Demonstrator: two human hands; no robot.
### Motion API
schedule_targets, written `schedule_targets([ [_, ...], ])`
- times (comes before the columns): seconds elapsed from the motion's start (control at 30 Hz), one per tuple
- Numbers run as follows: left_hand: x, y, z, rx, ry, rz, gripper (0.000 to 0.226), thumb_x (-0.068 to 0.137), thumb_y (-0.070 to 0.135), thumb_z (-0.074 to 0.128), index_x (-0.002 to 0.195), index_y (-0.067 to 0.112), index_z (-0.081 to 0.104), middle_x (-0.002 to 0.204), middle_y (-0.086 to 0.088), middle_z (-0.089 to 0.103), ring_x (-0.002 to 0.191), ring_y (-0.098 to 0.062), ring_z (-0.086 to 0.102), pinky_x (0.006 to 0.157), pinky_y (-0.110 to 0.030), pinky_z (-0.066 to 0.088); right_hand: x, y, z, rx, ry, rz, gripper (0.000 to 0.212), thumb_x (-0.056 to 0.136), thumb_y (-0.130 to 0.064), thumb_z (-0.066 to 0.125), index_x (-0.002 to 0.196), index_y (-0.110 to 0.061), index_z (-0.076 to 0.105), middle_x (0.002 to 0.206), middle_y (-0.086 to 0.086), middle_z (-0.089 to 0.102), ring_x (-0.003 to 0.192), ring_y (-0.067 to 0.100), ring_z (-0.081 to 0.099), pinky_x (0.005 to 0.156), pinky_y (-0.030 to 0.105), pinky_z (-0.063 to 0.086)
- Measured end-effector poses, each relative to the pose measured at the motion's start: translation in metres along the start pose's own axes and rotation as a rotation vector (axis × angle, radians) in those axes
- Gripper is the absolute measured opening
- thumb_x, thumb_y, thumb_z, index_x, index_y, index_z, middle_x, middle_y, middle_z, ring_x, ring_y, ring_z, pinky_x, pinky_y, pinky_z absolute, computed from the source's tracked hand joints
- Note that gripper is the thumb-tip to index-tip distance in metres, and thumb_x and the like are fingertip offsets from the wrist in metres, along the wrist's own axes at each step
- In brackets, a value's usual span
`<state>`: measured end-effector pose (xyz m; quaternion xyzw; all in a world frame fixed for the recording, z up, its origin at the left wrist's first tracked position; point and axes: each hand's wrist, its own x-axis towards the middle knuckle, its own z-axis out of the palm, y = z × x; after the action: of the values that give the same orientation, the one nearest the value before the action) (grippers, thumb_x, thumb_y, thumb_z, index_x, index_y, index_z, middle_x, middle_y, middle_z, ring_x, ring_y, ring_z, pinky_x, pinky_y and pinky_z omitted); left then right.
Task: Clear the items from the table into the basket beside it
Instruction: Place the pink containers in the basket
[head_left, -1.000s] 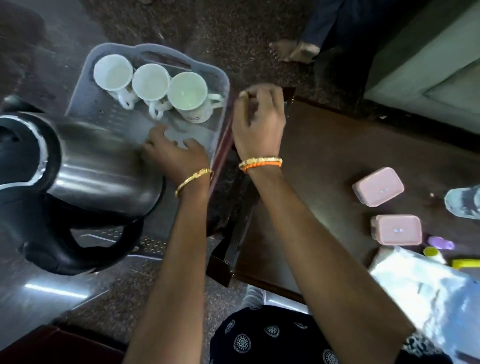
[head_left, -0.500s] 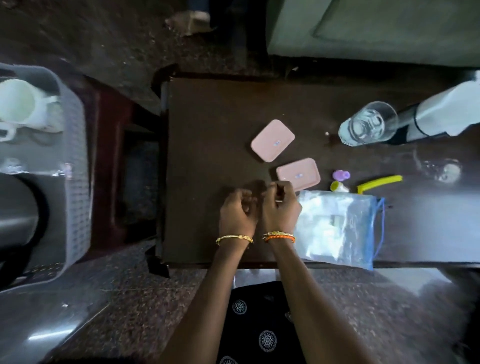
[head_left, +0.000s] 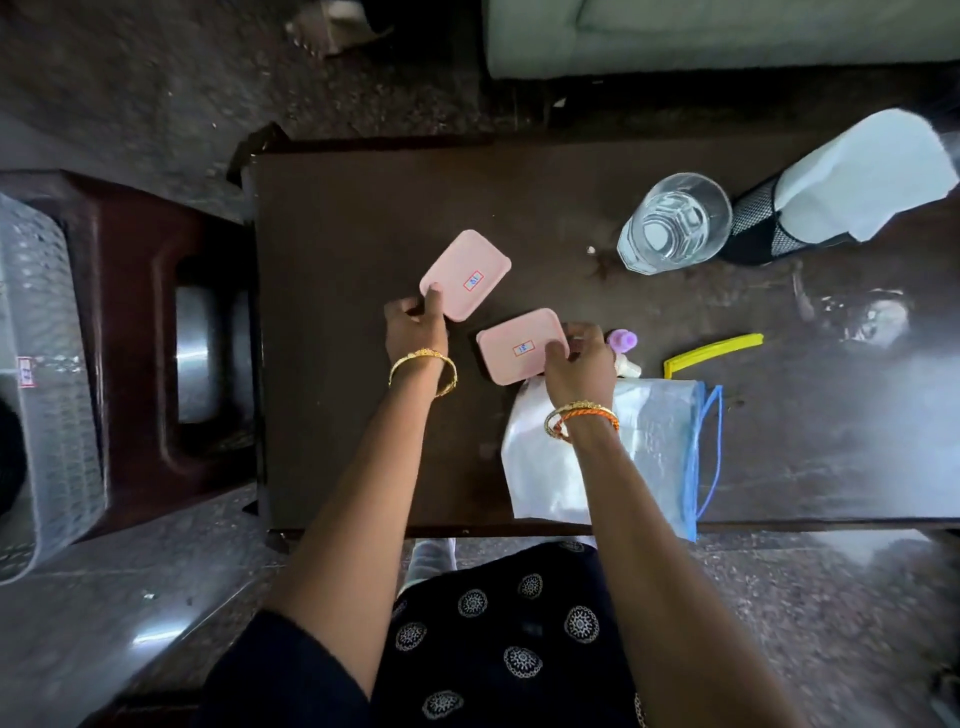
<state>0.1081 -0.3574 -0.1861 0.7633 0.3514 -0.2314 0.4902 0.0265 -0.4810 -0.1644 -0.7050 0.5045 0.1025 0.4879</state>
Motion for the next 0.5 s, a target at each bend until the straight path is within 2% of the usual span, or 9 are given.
schedule_targets([
  [0.07, -0.001, -0.001, 0.003, -0.031, 0.009, -0.017, 0.047, 0.088, 0.043, 0.055, 0.116, 0.006, 0.053, 0.084, -0.004, 0.063, 0.070, -0.017, 0.063, 0.059, -0.030, 0.052, 0.002, 0.002, -0.004, -0.022, -0.012, -0.018, 0.024, 0.086, -0.010, 0.049, 0.108, -0.009, 0.059, 0.114, 0.015, 0.062, 0.101, 0.030, 0.058, 0.082, 0.030, 0.047],
  [0.1, -0.001, -0.002, 0.005, -0.039, 0.023, -0.019, 0.047, 0.088, 0.042, 0.055, 0.116, 0.005, 0.052, 0.084, -0.004, 0.063, 0.070, -0.016, 0.063, 0.058, -0.028, 0.052, 0.003, 0.003, -0.005, -0.018, -0.003, -0.022, 0.022, 0.087, -0.010, 0.049, 0.106, -0.010, 0.061, 0.111, 0.014, 0.064, 0.095, 0.027, 0.058, 0.077, 0.026, 0.044],
  [0.17, -0.001, -0.004, 0.008, -0.080, 0.044, -0.018, 0.047, 0.090, 0.038, 0.056, 0.117, 0.001, 0.049, 0.092, -0.006, 0.061, 0.081, -0.022, 0.066, 0.069, -0.036, 0.057, 0.004, 0.004, -0.008, -0.010, 0.014, -0.021, 0.020, 0.088, -0.010, 0.051, 0.103, -0.011, 0.063, 0.106, 0.011, 0.067, 0.087, 0.021, 0.056, 0.072, 0.023, 0.041],
  [0.23, -0.003, -0.002, 0.010, -0.135, 0.059, -0.020, 0.042, 0.090, 0.032, 0.057, 0.117, 0.000, 0.046, 0.101, -0.011, 0.061, 0.090, -0.026, 0.066, 0.079, -0.039, 0.057, 0.005, 0.004, -0.010, -0.008, 0.019, -0.023, 0.018, 0.088, -0.009, 0.054, 0.102, -0.011, 0.065, 0.103, 0.011, 0.069, 0.088, 0.022, 0.060, 0.074, 0.024, 0.046],
  [0.37, -0.006, -0.002, 0.006, -0.237, 0.070, -0.043, 0.033, 0.089, 0.026, 0.060, 0.111, 0.005, 0.047, 0.117, -0.018, 0.059, 0.099, -0.029, 0.066, 0.082, -0.040, 0.057, 0.008, 0.003, -0.015, 0.006, 0.036, -0.020, 0.015, 0.088, -0.010, 0.058, 0.099, -0.014, 0.068, 0.100, 0.012, 0.070, 0.092, 0.029, 0.064, 0.081, 0.034, 0.054],
  [0.5, -0.006, -0.002, -0.016, -0.357, 0.085, -0.051, 0.029, 0.087, 0.028, 0.062, 0.105, 0.011, 0.046, 0.112, -0.013, 0.060, 0.094, -0.023, 0.065, 0.077, -0.037, 0.058, 0.008, -0.003, -0.016, 0.051, 0.061, -0.019, 0.016, 0.088, -0.010, 0.059, 0.099, -0.013, 0.069, 0.097, 0.013, 0.070, 0.090, 0.032, 0.067, 0.082, 0.041, 0.057],
])
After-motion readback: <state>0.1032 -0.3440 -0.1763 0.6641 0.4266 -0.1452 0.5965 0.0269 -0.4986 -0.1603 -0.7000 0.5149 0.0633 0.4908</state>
